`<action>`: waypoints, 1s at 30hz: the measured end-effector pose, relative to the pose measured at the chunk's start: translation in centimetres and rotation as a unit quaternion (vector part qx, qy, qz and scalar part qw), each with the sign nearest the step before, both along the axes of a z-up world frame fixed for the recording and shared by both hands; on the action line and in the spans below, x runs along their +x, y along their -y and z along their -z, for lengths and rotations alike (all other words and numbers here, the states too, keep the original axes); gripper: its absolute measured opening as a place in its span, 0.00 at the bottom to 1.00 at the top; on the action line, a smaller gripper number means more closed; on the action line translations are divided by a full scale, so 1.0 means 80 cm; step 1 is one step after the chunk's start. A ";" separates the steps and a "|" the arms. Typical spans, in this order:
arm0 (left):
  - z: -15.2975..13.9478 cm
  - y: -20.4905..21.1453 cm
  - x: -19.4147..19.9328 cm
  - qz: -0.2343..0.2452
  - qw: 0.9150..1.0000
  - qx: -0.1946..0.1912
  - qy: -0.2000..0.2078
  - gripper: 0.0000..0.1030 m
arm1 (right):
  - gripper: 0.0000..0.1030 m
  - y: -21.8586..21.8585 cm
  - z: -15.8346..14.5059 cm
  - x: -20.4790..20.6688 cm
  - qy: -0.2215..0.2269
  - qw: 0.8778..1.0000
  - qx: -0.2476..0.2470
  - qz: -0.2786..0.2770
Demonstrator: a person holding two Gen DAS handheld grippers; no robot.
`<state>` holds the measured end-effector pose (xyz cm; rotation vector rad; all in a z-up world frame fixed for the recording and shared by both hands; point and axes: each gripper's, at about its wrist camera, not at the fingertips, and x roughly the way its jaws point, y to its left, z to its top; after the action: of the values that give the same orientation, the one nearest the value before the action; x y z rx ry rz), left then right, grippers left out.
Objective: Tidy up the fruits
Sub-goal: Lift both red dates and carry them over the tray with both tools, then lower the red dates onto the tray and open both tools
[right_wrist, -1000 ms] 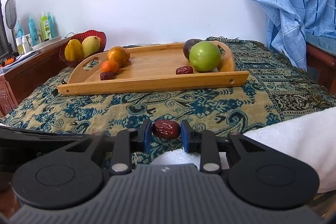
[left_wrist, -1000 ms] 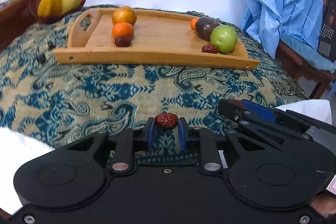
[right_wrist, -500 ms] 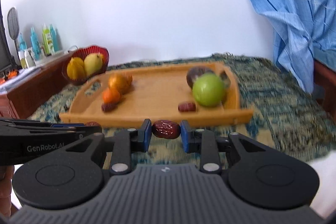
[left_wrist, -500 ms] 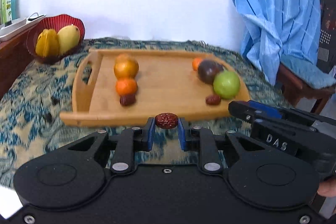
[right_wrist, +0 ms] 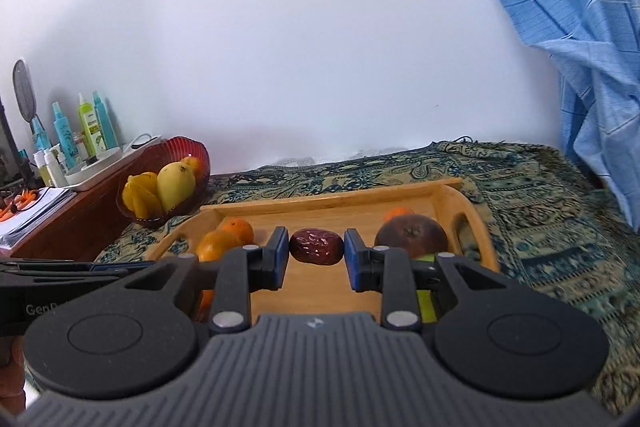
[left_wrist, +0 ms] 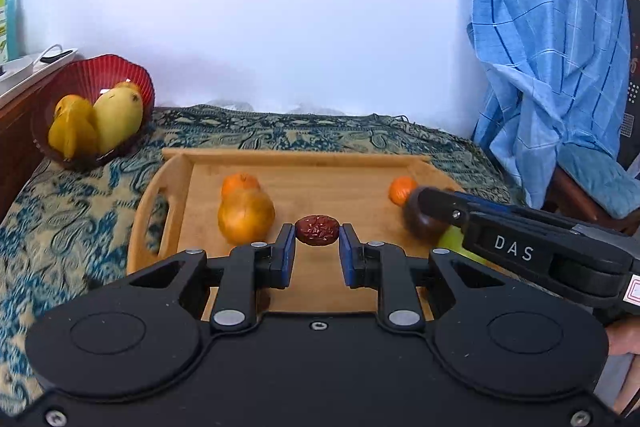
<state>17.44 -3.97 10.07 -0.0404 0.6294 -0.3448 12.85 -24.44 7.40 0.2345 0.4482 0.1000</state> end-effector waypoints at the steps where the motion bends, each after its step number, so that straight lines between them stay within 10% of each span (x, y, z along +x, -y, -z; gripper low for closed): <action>1: 0.001 0.004 0.010 0.000 1.000 0.004 0.002 0.22 | 0.34 0.002 0.001 0.010 -0.006 1.000 0.005 -0.002; 16: 0.036 0.044 0.140 -0.010 0.998 0.011 -0.056 0.22 | 0.34 0.016 0.017 0.122 -0.084 0.996 0.014 -0.006; 30: 0.064 0.059 0.159 -0.008 0.997 0.035 -0.071 0.22 | 0.34 0.018 0.030 0.166 -0.145 0.989 0.019 -0.010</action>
<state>30.15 -8.70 4.93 -0.0031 0.7802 -0.3065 26.12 -25.89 5.03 0.2830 0.7396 0.0945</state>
